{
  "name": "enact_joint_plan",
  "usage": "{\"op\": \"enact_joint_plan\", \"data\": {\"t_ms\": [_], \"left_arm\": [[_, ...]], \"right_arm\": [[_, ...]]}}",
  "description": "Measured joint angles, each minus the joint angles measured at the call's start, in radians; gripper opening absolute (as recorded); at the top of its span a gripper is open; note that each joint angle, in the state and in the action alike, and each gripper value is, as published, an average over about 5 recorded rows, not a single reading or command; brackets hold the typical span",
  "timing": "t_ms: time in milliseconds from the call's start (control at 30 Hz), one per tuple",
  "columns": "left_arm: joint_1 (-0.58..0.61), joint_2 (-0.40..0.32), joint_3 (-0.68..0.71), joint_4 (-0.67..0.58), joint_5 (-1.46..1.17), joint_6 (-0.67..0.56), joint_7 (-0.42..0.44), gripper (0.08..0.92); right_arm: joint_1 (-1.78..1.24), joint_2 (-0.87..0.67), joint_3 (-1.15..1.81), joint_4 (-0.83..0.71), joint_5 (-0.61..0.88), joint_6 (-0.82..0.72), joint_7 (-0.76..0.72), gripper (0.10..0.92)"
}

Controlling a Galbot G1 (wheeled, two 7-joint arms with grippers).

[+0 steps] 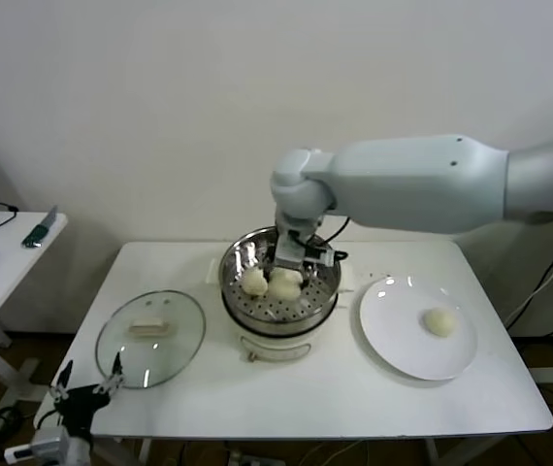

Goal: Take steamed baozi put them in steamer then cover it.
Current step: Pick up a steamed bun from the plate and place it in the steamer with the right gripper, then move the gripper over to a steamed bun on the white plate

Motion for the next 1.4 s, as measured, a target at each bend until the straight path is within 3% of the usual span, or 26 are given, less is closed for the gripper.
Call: {"op": "enact_joint_plan", "data": {"t_ms": [733, 1000, 1400], "left_arm": [[-0.001, -0.005, -0.008, 0.005, -0.003, -0.003, 0.0, 0.823], [-0.002, -0.005, -0.009, 0.001, -0.003, -0.003, -0.001, 0.823], [-0.01, -0.013, 0.003, -0.008, 0.003, 0.003, -0.001, 0.823]], "right_arm": [[-0.166, 0.065, -0.003, -0.12, -0.083, 0.004, 0.033, 0.698], [-0.172, 0.062, 0.004, -0.134, -0.071, 0.007, 0.04, 0.817], [-0.073, -0.013, -0.013, -0.132, 0.044, 0.008, -0.006, 0.823]]}}
